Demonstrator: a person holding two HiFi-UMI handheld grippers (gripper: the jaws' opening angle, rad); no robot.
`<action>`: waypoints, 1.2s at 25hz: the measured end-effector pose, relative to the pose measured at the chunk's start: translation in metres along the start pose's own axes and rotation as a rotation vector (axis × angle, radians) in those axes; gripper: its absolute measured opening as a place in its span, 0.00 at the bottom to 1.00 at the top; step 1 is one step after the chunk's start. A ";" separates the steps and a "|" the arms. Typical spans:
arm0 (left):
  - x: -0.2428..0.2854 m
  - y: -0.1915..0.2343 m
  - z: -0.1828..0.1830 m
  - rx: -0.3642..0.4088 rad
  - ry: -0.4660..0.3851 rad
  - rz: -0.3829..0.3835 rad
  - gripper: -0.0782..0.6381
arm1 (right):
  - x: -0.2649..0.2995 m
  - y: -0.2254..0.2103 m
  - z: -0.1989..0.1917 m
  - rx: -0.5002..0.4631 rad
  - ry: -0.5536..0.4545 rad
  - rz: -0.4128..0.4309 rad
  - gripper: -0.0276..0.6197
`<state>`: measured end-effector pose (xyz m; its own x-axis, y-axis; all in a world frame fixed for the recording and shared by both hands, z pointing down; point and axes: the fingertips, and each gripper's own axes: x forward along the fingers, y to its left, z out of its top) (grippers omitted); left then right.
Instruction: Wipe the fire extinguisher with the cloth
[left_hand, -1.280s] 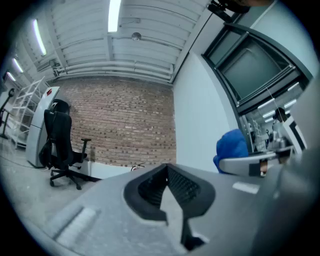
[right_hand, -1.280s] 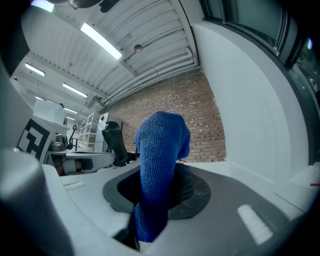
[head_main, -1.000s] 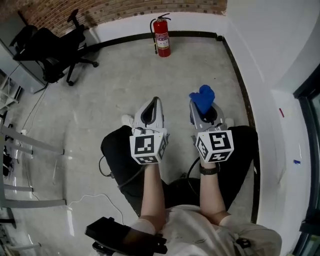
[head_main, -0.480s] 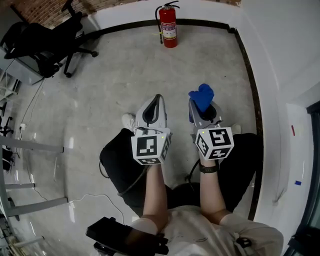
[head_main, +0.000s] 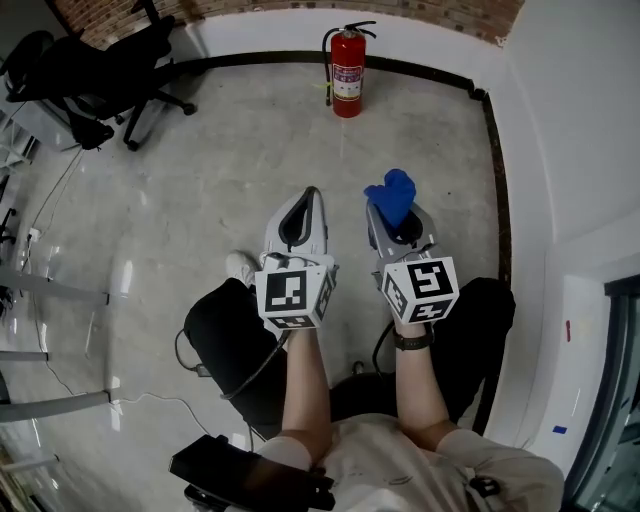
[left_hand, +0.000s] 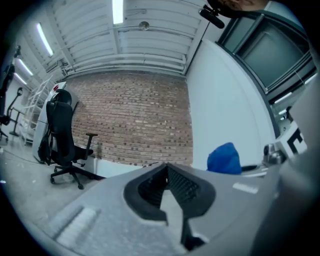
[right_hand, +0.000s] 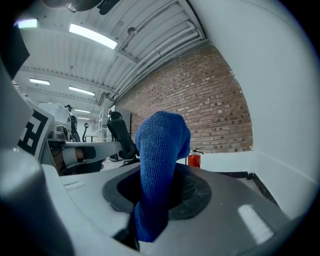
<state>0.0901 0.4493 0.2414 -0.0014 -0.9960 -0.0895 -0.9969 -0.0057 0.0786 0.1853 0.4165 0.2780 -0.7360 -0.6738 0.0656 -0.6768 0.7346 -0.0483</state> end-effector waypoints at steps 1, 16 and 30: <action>0.007 0.001 0.000 0.000 0.001 0.009 0.11 | 0.006 -0.007 0.000 0.007 0.003 0.003 0.22; 0.144 0.008 0.032 -0.011 -0.050 -0.065 0.11 | 0.097 -0.072 0.047 -0.070 -0.044 0.007 0.22; 0.282 0.055 0.034 0.039 -0.039 -0.103 0.11 | 0.224 -0.154 0.056 -0.057 0.014 -0.077 0.21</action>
<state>0.0325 0.1716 0.1866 0.0991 -0.9861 -0.1333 -0.9942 -0.1038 0.0287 0.1237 0.1481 0.2445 -0.6812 -0.7276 0.0806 -0.7291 0.6842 0.0147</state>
